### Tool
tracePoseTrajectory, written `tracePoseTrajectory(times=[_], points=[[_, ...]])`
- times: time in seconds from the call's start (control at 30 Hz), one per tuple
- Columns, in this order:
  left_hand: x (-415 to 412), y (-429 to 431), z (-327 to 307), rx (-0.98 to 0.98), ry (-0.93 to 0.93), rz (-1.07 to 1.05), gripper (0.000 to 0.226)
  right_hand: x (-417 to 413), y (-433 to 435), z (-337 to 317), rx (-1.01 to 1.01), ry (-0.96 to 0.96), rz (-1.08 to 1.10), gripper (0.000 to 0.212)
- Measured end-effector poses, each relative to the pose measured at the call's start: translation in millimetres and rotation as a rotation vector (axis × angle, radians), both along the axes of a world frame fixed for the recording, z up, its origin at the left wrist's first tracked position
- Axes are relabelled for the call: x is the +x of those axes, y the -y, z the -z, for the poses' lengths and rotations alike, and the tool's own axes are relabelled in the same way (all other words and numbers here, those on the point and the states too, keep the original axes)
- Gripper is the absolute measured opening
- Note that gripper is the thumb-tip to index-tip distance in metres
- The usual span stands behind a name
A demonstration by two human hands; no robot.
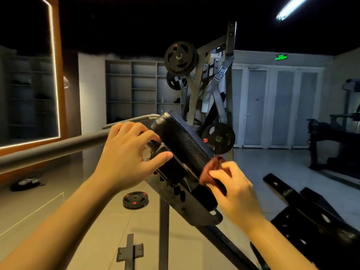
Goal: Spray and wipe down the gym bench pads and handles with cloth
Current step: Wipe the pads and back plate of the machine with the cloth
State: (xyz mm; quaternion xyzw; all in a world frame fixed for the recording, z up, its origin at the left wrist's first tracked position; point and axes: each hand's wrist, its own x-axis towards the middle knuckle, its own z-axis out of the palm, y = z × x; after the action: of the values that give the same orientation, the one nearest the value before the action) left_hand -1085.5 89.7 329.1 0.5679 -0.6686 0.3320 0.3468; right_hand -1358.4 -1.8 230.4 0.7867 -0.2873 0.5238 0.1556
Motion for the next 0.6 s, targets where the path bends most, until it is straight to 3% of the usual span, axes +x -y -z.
tracePoseTrajectory(times=[0.13,0.4,0.47,0.6], points=[[-9.9,7.6,2.5,-0.027,0.004,-0.081,0.069,-40.6,-0.2,42.8,0.129,0.036,0.093,0.032],[-10.3,2.0,1.7,0.015,-0.01,-0.077,0.067,79.0,0.0,-104.5,-0.117,0.09,-0.098,0.019],[-6.9,-0.4,0.3,0.027,0.002,-0.058,0.068,74.3,3.3,-95.4,-0.126,0.106,-0.146,0.019],[-4.7,-0.6,0.7,-0.015,0.017,-0.029,0.065,14.9,15.5,-10.6,-0.103,0.106,-0.082,0.027]])
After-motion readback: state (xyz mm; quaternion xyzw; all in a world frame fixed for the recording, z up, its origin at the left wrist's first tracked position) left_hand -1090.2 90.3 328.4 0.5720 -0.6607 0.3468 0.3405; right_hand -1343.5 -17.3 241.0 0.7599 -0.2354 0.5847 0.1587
